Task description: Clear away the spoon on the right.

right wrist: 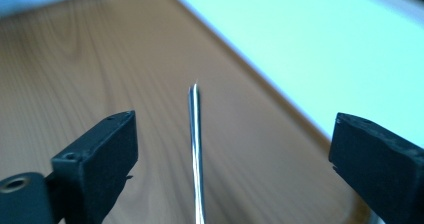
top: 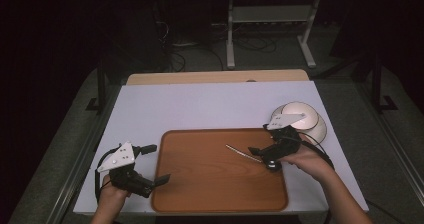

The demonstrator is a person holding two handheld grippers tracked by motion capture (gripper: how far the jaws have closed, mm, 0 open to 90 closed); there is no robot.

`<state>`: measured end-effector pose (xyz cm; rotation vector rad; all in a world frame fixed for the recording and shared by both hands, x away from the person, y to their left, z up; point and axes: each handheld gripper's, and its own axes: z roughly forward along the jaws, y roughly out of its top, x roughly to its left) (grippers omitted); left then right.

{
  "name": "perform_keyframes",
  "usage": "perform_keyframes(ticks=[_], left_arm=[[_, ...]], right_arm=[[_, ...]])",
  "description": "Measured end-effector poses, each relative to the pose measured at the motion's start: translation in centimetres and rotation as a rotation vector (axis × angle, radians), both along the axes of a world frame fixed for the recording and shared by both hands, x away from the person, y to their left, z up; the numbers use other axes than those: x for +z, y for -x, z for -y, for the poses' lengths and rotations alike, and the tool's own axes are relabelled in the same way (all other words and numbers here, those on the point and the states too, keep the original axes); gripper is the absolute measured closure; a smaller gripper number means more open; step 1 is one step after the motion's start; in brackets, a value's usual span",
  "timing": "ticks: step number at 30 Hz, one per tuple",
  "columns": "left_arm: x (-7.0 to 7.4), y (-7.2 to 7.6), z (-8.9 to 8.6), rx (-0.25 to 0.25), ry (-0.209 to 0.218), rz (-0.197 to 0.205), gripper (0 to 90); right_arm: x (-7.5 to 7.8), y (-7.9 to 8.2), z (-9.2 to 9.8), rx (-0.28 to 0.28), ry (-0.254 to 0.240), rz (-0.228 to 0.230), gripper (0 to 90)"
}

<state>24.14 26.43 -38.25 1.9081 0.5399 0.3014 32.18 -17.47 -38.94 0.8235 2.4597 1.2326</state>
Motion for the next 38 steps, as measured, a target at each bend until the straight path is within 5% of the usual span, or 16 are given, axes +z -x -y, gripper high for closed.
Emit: perform_keyframes(ticks=[7, 17, 28, 38], left_arm=[[0.0, 0.0, 0.0, 0.001, 0.0, -0.002, 0.0], [0.0, 0.1, -0.1, 0.009, 0.001, -0.002, 0.0], [0.0, 0.2, -0.2, 0.016, 0.002, -0.002, 0.0], [0.0, 0.4, -0.3, 0.02, 0.0, -0.001, 0.0]], right_arm=[[1.7, 1.7, 2.1, -0.066, -0.108, 0.098, 4.2], [2.3, 4.5, 5.3, -0.118, -0.192, 0.16, 4.2], [0.9, 6.6, 7.9, -0.16, -0.205, 0.155, 4.2], [0.5, 6.8, 8.5, -0.158, -0.224, 0.157, 4.3]])
